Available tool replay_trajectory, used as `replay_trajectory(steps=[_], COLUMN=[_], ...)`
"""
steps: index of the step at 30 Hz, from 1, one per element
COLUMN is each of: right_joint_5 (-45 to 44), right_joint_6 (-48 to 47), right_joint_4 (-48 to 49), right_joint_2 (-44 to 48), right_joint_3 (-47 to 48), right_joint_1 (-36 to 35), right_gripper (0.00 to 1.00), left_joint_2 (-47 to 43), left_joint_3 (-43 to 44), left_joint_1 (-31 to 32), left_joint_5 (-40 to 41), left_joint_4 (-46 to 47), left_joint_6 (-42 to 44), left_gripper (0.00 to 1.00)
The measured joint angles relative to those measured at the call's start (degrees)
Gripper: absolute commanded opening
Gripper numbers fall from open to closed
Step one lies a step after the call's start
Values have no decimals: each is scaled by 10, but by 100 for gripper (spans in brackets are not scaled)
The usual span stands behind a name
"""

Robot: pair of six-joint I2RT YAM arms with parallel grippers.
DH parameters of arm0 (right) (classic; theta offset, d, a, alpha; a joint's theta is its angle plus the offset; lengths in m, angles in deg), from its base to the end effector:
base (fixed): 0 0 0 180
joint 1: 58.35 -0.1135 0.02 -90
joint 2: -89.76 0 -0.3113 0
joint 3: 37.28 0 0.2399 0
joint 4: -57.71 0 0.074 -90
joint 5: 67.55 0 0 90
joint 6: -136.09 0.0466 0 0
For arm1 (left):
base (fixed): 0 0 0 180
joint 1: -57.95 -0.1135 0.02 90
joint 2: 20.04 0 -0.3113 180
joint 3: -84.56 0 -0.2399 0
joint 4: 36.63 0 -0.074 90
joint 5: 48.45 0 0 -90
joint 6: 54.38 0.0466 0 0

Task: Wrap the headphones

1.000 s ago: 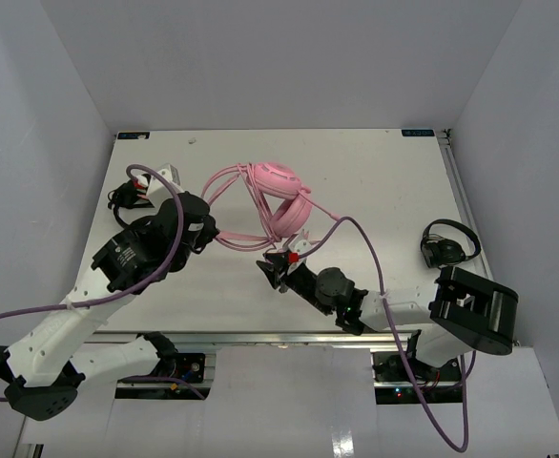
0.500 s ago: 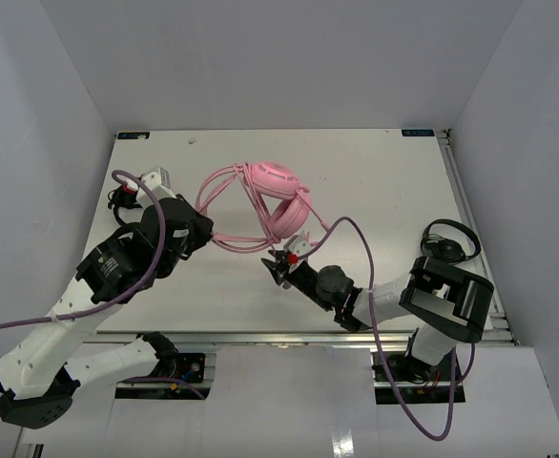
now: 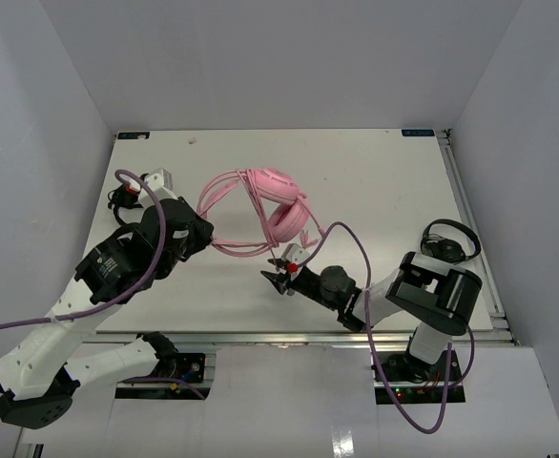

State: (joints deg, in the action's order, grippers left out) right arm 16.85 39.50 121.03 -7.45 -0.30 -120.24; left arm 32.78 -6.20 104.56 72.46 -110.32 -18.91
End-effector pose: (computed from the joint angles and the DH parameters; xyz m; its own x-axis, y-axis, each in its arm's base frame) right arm 0.1446 0.2610 0.2206 0.1207 -0.0164 -0.9926 -0.8235 0.5567 -0.1094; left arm 0.0968 -0.0676 0.4349 -0.5205 -0.4666 -0.7151 -0.1400 0.8728 -0.4676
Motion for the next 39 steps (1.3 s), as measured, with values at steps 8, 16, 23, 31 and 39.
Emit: replay_trajectory(steps=[8, 16, 23, 31, 39], right_joint_5=[25, 38, 42, 57, 34], right_joint_6=[-2, -5, -12, -27, -56], right_joint_4=[6, -1, -5, -12, -6], right_joint_2=[0, 46, 76, 76, 60], right_joint_3=[-15, -28, -28, -29, -29], right_joint_1=[0, 0, -3, -5, -5], right_gripper=[48, 50, 57, 63, 64], left_joint_2=[0, -8, -16, -17, -31], left_joint_3=[0, -5, -12, -12, -12], left_joint_1=[0, 0, 0, 0, 0], left_joint_5=[-1, 1, 1, 1, -1], left_joint_4=[-4, 15, 43, 43, 32], left_joint_6=[1, 3, 2, 2, 5], left_gripper=[0, 0, 0, 0, 0])
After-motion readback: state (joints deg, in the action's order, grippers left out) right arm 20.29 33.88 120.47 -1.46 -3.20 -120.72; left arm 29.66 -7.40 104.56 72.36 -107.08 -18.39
